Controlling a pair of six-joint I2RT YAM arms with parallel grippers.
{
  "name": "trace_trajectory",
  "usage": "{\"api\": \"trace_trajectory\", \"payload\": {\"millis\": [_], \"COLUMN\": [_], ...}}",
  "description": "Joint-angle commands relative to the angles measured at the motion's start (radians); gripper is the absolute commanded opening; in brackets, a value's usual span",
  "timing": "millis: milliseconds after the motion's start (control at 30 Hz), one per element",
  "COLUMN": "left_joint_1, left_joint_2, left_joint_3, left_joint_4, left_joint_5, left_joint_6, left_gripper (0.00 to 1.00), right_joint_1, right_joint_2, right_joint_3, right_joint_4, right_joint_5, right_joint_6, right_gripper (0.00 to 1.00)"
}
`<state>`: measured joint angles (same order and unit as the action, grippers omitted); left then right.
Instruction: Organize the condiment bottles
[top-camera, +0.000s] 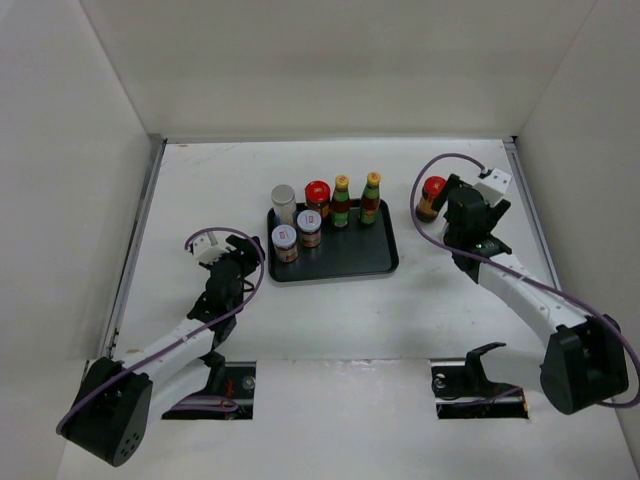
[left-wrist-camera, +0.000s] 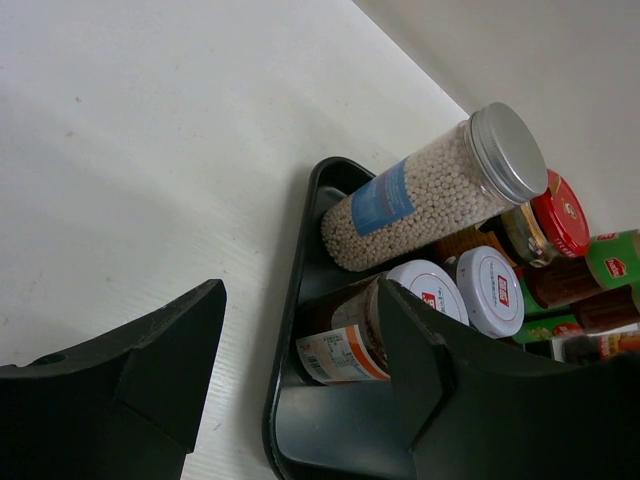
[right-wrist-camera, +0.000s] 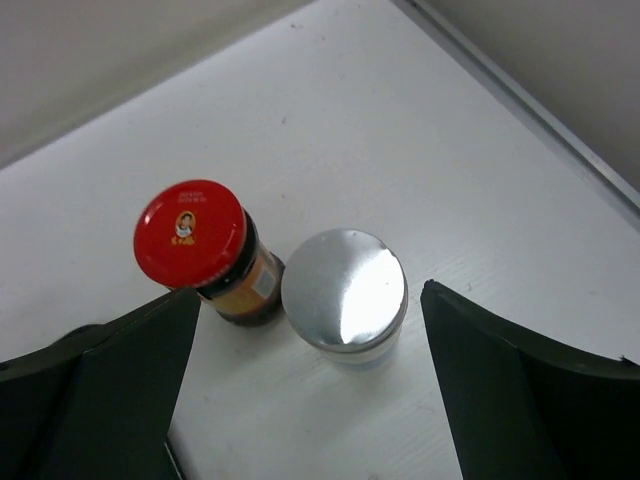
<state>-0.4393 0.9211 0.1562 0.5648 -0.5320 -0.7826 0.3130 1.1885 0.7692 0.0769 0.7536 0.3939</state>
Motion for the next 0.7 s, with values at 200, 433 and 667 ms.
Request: {"api": "trace_trajectory", "payload": {"millis": [200,433,667], "left_joint_1": [-0.005,-0.006,-0.009], "left_joint_2": [-0.022,-0.007,0.001], "left_joint_3": [0.008,0.009,0.009], "left_joint_4": [0.050,0.056,0.061], "left_joint_5": [0.009,0.009,0.010], "left_joint_6": [-0.012,-0.012,-0.014], "left_gripper": [0.61,0.61,0.61], "right_joint_1": [-0.053,-0.071,-0.071], "right_joint_2": [0.055,0.115,0.092], "right_joint_3": [-0.019,-0.007,-0.024], "right_joint_4": [-0.003,0.012,0.058], "right_joint_5": [-0.010,-0.026,0.002], "right_joint_6": [0.036,0.039,0.028], "right_gripper": [1.00,0.94,0.62]}}
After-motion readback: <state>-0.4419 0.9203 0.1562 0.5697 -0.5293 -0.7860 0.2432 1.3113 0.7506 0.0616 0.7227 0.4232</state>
